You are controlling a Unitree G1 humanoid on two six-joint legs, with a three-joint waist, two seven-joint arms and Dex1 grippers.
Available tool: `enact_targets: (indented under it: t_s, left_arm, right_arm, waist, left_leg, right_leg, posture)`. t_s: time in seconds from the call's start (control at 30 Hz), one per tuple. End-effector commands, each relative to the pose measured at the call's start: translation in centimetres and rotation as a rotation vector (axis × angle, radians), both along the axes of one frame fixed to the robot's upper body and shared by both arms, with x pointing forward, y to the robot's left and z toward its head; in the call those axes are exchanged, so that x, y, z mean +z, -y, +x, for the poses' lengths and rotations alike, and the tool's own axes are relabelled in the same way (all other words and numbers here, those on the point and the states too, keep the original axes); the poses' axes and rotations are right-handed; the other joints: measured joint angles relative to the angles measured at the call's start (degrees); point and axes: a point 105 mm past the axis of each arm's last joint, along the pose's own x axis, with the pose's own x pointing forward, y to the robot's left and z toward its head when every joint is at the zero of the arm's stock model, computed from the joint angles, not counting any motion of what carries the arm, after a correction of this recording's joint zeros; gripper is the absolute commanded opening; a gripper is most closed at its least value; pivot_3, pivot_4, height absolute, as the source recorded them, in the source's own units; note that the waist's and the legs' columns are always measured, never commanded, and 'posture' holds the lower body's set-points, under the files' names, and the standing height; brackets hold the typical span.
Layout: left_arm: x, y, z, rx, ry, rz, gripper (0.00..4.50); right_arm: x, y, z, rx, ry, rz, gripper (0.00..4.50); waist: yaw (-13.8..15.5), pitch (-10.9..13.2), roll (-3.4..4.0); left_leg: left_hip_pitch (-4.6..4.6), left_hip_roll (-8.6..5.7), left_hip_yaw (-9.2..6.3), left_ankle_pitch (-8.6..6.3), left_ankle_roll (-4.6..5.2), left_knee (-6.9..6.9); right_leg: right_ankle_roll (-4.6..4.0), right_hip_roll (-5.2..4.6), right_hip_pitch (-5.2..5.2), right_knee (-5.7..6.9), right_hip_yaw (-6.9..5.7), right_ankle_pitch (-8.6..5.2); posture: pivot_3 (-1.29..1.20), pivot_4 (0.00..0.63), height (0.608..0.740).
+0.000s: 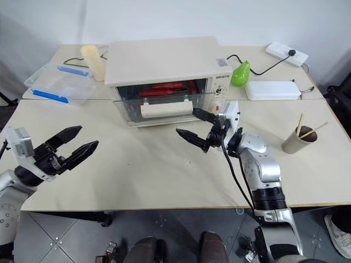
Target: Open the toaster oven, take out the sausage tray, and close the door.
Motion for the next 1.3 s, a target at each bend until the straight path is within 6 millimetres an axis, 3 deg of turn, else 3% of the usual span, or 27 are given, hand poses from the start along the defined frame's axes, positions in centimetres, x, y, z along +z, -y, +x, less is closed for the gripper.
enact_targets:
  t_s: [0.03,0.1,0.2,0.3,0.37,0.57,0.63,0.73,0.83,0.93,1.03,1.3]
  left_arm:
    - [2.3,-1.0,0.3,0.035,0.080,-0.023,4.46]
    - [2.8,-0.9,0.6,0.023,0.095,-0.055,4.46]
    - [4.2,-0.7,1.5,0.003,0.144,-0.132,3.85]
    - [4.3,-0.9,3.7,0.055,0.175,-0.152,2.95]
    - [3.4,0.5,5.9,0.017,0.161,-0.105,2.41]
    - [2.5,4.0,8.0,-0.135,0.134,-0.071,0.56]
    - [2.7,4.9,8.2,-0.149,0.217,-0.002,0.01]
    - [2.7,5.2,8.6,-0.143,0.238,0.002,0.01]
    - [1.9,7.6,8.1,-0.268,0.186,-0.006,0.01]
    - [0.6,9.0,7.3,-0.340,0.156,0.049,0.01]
    - [-1.3,9.5,6.5,-0.382,0.110,0.117,0.01]
    - [-4.1,9.9,5.7,-0.411,0.041,0.186,0.01]
  right_arm:
    - [0.9,-0.4,-1.6,0.059,0.083,-0.041,4.50]
    - [0.3,-0.2,-1.9,0.054,0.114,-0.088,4.50]
    - [-0.8,0.3,-2.0,0.041,0.143,-0.151,4.50]
    - [-1.4,0.4,-2.0,0.030,0.161,-0.180,4.50]
    - [-1.3,0.4,-1.7,0.010,0.174,-0.175,4.50]
    - [-1.2,0.5,-1.5,-0.021,0.190,-0.172,4.50]
    - [-1.2,0.6,-1.4,-0.034,0.193,-0.173,4.50]
    - [-1.1,0.7,-1.3,-0.054,0.197,-0.172,4.50]
    - [-1.3,1.4,-1.2,-0.103,0.186,-0.170,4.50]
    - [-2.0,3.3,-1.5,-0.182,0.157,-0.189,4.50]
    - [-3.1,5.9,-2.3,-0.269,0.118,-0.216,4.50]
    - [-4.4,12.3,-4.1,-0.505,0.071,-0.353,4.50]
  waist:
    - [0.1,0.0,0.00]
    - [0.1,0.0,0.00]
    - [0.1,0.0,0.00]
    - [0.1,0.0,-0.02]
    - [0.3,0.0,-0.02]
    - [0.1,0.0,-0.03]
    - [0.0,0.0,-0.03]
    - [0.1,0.0,-0.05]
    - [0.1,0.0,-0.05]
    - [0.8,0.0,-0.06]
    - [1.6,0.0,-0.06]
    - [1.8,0.0,-0.08]
  left_leg:
    - [-0.01,0.00,0.00,0.00,0.00,0.00]
    - [0.00,-0.01,0.03,0.00,0.00,0.00]
    - [-0.01,-0.02,0.01,-0.01,-0.01,-0.01]
    - [0.01,-0.07,0.01,-0.01,-0.01,-0.01]
    - [0.02,-0.08,0.01,0.00,-0.01,0.01]
    - [-0.02,-0.08,0.06,0.02,-0.03,0.03]
    - [-0.02,-0.07,0.05,0.02,-0.03,0.00]
    - [-0.03,-0.08,0.04,0.02,-0.03,0.00]
    - [-0.04,-0.08,0.02,0.02,-0.03,0.03]
    - [-0.07,-0.09,-0.01,0.02,-0.02,0.09]
    - [-0.07,-0.12,-0.04,0.00,0.00,0.09]
    - [0.02,-0.10,0.06,0.05,0.03,0.11]
  right_leg:
    - [0.00,0.00,0.00,0.00,0.00,0.00]
    - [0.00,-0.02,-0.01,-0.01,0.03,0.00]
    - [0.00,-0.03,-0.01,-0.01,0.01,0.00]
    - [0.01,-0.04,0.01,-0.01,0.00,0.00]
    - [0.01,-0.03,0.02,0.00,-0.06,0.00]
    - [0.01,-0.03,-0.01,0.02,-0.18,0.00]
    - [0.01,-0.03,-0.03,0.02,-0.26,0.00]
    - [0.01,-0.04,-0.03,0.02,-0.31,0.00]
    - [0.01,-0.05,-0.01,0.02,-0.32,0.01]
    - [0.02,-0.06,0.05,0.03,-0.34,0.01]
    - [0.02,-0.09,0.06,-0.01,-0.32,0.01]
    - [0.02,-0.07,0.15,-0.09,-0.28,0.01]
  posture:
    - [0.00,0.150,0.740]
    - [0.00,0.150,0.740]
    - [0.00,0.150,0.740]
    - [0.00,0.150,0.740]
    - [0.00,0.150,0.740]
    - [0.00,0.150,0.740]
    - [0.00,0.150,0.740]
    - [0.00,0.150,0.740]
    - [0.00,0.150,0.740]
    - [0.00,0.150,0.740]
    - [0.00,0.150,0.740]
    - [0.00,0.150,0.740]
